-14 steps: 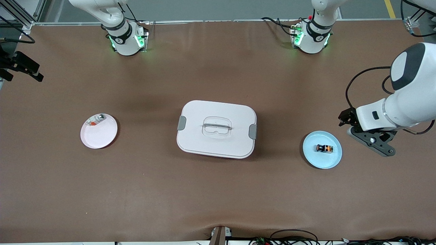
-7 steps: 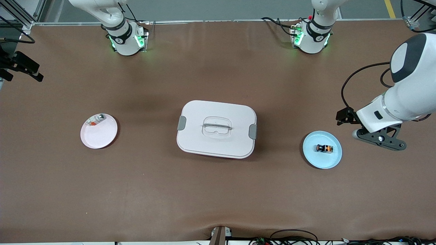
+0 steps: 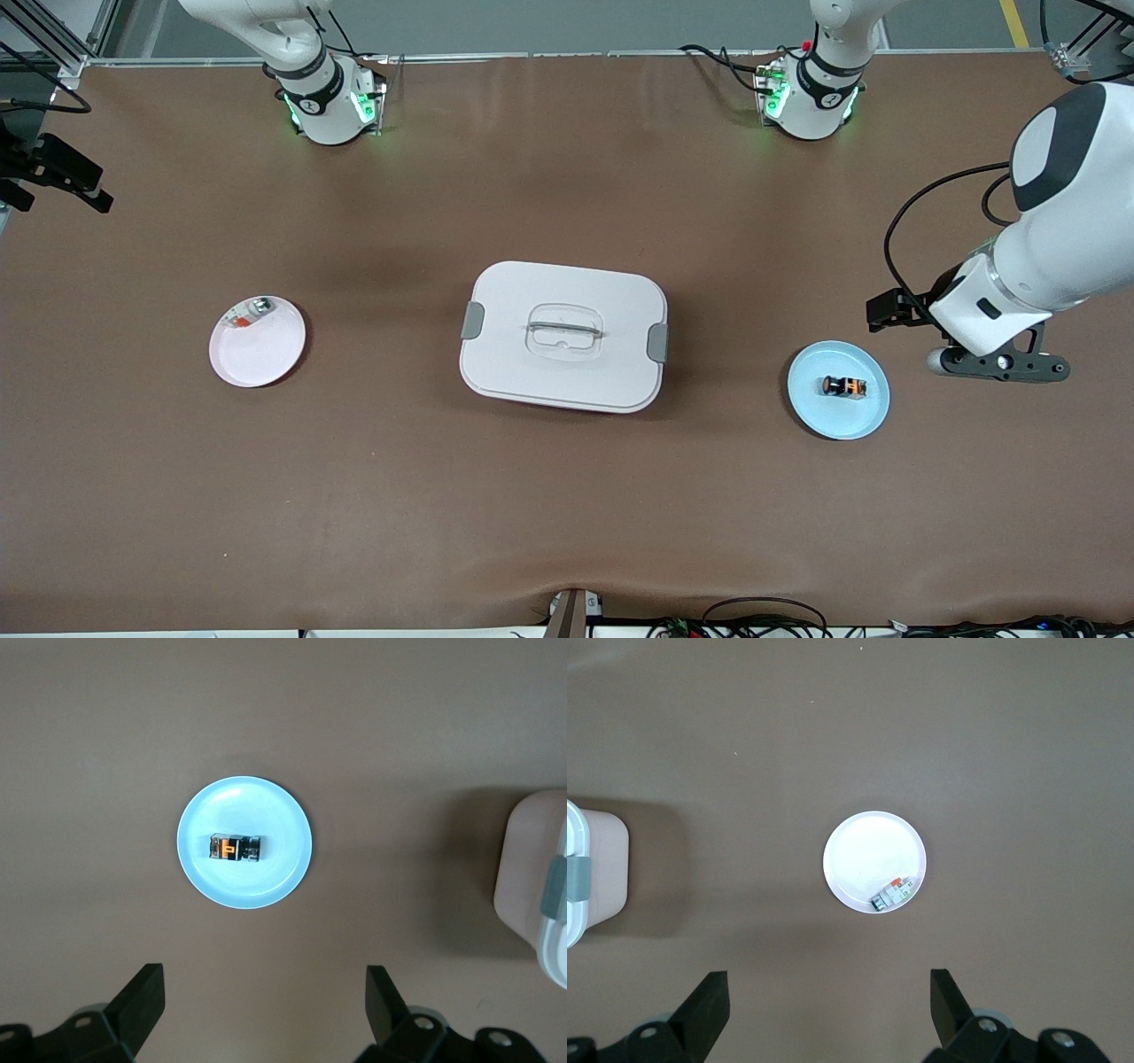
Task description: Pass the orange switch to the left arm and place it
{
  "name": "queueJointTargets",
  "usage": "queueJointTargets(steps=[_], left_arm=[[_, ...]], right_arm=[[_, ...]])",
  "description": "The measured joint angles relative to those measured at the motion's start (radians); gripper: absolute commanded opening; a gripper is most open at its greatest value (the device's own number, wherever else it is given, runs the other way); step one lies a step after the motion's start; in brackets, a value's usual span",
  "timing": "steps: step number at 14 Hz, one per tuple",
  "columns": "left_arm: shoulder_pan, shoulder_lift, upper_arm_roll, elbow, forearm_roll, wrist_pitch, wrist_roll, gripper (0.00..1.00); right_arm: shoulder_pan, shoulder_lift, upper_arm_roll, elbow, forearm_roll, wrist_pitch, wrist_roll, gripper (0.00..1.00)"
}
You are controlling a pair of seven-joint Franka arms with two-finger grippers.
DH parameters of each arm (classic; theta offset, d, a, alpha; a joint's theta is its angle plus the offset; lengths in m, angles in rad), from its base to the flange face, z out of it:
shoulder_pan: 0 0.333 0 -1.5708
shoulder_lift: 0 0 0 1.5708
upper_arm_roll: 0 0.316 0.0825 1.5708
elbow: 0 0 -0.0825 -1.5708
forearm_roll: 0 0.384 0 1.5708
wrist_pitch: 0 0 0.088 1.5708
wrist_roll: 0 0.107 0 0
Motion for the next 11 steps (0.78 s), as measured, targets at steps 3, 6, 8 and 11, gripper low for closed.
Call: queueJointTargets(steps=[3,6,8,11], left_arm=[[0.000,0.002,0.000,0.029,-0.001,0.001,-0.014,1.00],[-0.027,0.005,0.019,0.062,-0.005,0.001,-0.017,1.00],[-0.153,-0.019,0.161,0.078,-0.064,0.000,-0.029,1.00],[-0.384,-0.111,0.476,0.081,-0.201,-0.052,-0.028,1.00]], right_arm=[[0.000,0.000,0.000,0.000,0.000,0.000,0.000,1.00],[0.000,0.000,0.000,0.000,0.000,0.000,0.000,1.00],[0.000,0.000,-0.001,0.000,0.000,0.000,0.000,1.00],[0.000,0.000,-0.001,0.000,0.000,0.000,0.000,1.00]])
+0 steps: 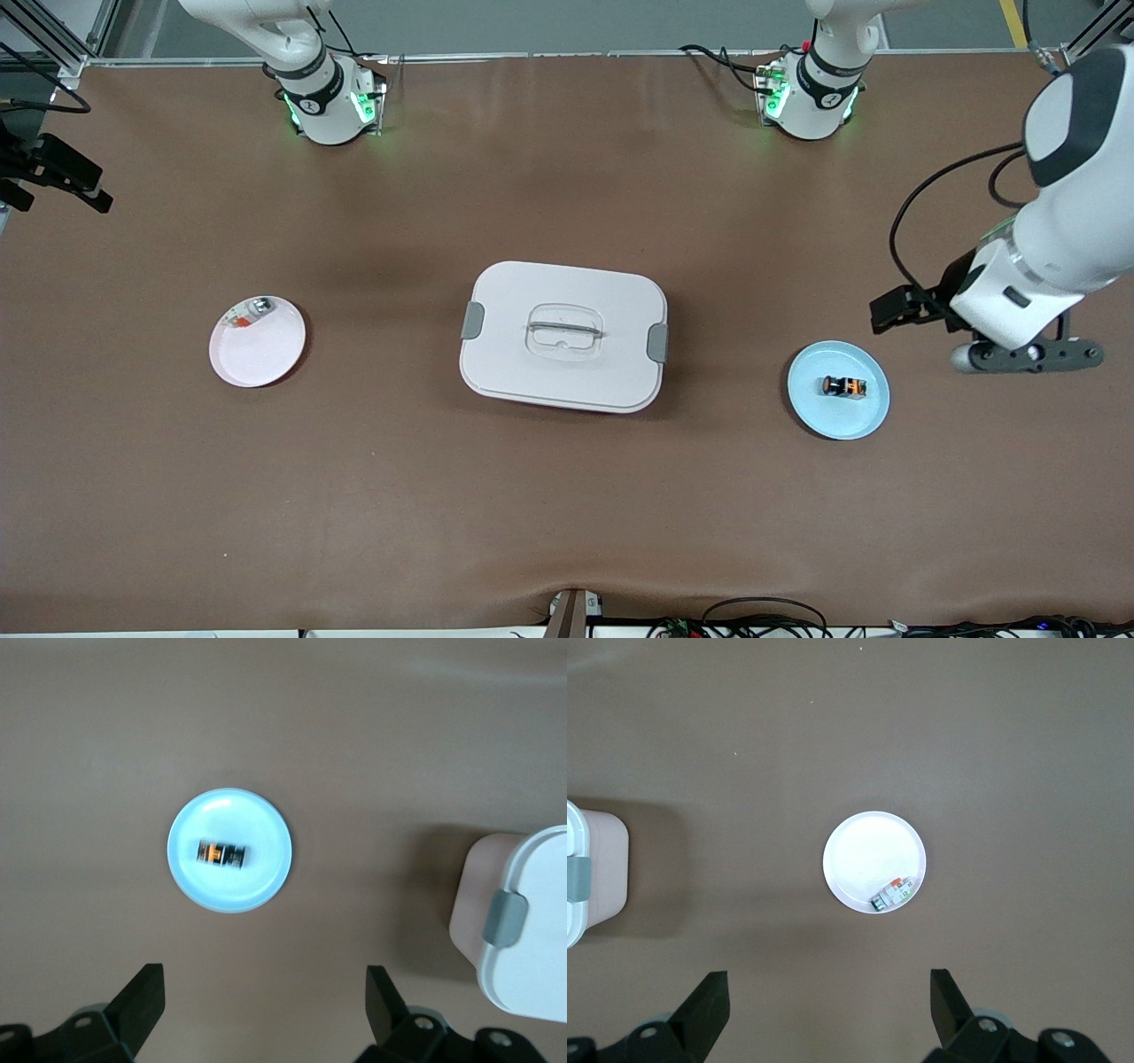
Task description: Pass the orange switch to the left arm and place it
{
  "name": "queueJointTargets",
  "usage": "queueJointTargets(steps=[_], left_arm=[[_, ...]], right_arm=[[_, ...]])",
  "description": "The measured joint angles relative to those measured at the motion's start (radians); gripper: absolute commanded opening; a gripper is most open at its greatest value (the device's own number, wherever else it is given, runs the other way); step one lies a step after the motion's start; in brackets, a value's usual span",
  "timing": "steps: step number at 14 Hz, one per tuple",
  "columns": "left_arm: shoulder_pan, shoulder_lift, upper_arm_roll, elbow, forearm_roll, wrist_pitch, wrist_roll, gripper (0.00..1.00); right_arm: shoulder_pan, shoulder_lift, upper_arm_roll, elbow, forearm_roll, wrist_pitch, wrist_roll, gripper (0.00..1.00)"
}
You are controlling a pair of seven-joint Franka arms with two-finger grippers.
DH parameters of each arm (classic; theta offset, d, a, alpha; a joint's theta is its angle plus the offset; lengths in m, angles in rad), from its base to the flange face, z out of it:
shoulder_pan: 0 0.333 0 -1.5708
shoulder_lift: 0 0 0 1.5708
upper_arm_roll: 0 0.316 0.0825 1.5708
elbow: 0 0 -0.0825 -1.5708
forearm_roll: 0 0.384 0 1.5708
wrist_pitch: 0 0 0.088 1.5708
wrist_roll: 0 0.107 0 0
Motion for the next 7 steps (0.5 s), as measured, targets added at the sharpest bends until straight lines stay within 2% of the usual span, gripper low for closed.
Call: queueJointTargets(steps=[1,2,7], left_arm=[[-0.039,-0.033,0.061,0.000,-0.016,-0.030,0.000,1.00],[-0.055,-0.063,0.094,0.000,-0.022,-0.060,0.000,1.00],[-0.071,-0.153,0.216,-0.026,-0.024,-0.119,0.043,1.00]], right_arm=[[0.000,0.000,0.000,0.000,0.000,0.000,0.000,1.00],[0.000,0.000,0.000,0.000,0.000,0.000,0.000,1.00],[0.000,0.000,0.000,0.001,0.000,0.000,0.000,1.00]])
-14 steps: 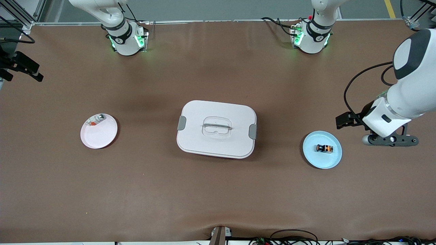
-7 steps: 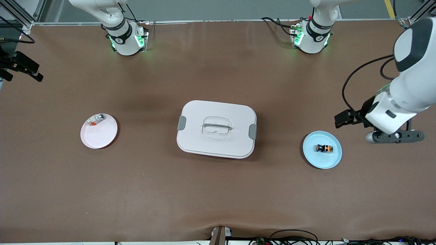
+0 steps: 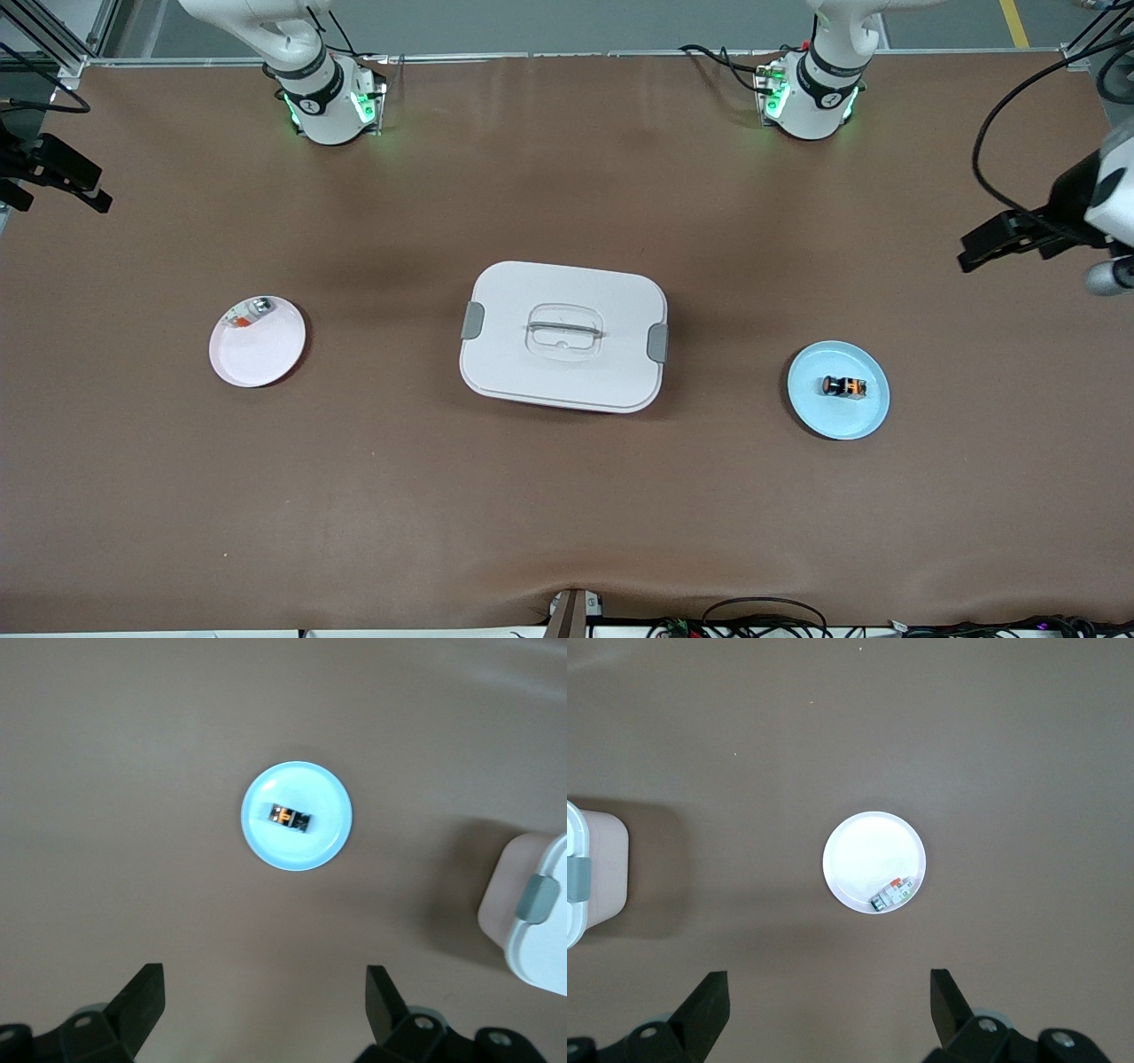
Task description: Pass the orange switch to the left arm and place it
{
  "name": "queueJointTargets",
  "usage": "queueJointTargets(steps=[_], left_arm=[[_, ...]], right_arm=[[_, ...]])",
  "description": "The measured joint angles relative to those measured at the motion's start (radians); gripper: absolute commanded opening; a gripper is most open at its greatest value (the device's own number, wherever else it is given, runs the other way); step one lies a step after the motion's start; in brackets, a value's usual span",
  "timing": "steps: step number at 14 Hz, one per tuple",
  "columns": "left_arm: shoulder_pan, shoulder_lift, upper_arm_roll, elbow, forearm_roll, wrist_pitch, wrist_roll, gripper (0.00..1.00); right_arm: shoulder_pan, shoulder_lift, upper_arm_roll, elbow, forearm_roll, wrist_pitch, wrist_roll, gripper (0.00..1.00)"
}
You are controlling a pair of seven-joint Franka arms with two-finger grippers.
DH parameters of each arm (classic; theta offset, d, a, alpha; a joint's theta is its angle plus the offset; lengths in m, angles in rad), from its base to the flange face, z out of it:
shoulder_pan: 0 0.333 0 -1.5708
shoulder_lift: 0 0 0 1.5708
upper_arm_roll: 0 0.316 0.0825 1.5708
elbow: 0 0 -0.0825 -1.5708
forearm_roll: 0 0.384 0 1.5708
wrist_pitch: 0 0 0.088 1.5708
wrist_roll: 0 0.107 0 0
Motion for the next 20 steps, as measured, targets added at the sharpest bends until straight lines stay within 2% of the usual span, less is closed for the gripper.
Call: queueJointTargets(steps=[4,11,20], left_arm=[[-0.008,-0.077,0.034,-0.061,0.000,-0.021,0.026,1.00],[-0.055,-0.224,0.040,-0.203,-0.001,-0.035,0.065,1.00],[-0.065,-0.242,0.037,-0.218,-0.025,-0.030,0.112,1.00]], right_arm=[[0.000,0.000,0.000,0.000,0.000,0.000,0.000,1.00],[0.000,0.000,0.000,0.001,0.000,0.000,0.000,1.00],[0.000,0.000,-0.001,0.002,0.000,0.000,0.000,1.00]])
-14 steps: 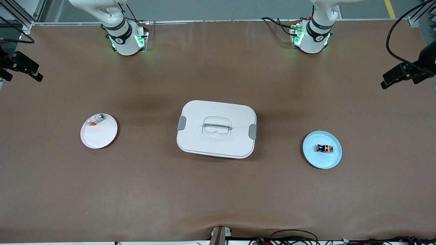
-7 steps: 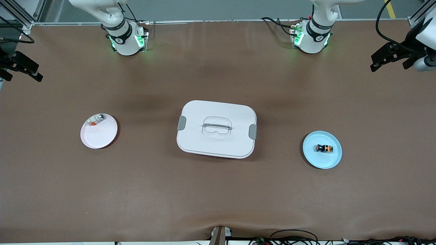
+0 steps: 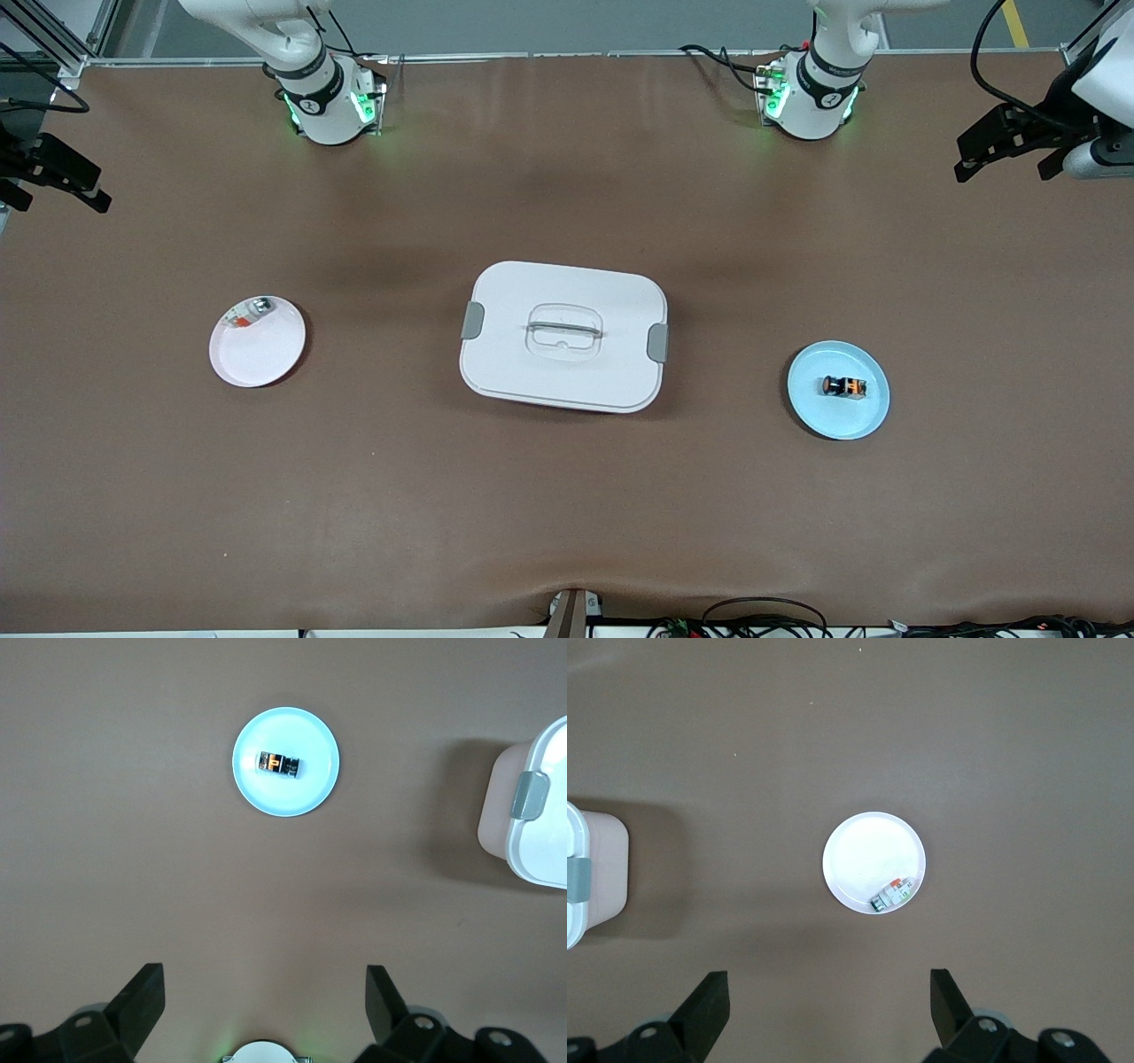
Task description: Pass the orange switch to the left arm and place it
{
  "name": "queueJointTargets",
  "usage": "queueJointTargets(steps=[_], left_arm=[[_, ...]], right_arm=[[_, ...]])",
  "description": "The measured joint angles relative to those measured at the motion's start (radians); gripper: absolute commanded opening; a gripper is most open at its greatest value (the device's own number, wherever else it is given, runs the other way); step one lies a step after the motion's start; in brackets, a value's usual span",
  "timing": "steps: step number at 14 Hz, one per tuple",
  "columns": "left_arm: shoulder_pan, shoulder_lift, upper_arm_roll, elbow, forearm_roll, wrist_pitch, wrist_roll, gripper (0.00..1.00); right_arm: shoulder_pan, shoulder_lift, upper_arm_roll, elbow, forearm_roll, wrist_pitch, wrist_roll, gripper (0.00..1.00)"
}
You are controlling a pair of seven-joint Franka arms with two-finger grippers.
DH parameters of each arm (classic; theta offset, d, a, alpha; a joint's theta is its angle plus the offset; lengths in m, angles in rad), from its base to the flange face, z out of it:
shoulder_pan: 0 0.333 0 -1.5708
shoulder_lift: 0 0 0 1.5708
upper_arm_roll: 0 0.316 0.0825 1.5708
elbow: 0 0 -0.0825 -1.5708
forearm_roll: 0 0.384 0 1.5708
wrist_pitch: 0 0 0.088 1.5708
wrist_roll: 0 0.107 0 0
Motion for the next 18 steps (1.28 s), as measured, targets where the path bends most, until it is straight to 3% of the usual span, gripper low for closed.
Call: queueJointTargets(steps=[18], left_arm=[[-0.003,0.001,-0.013,0.001,0.000,-0.013,-0.036,1.00]], right_arm=[[0.000,0.005,0.000,0.003,0.000,0.000,0.000,1.00]])
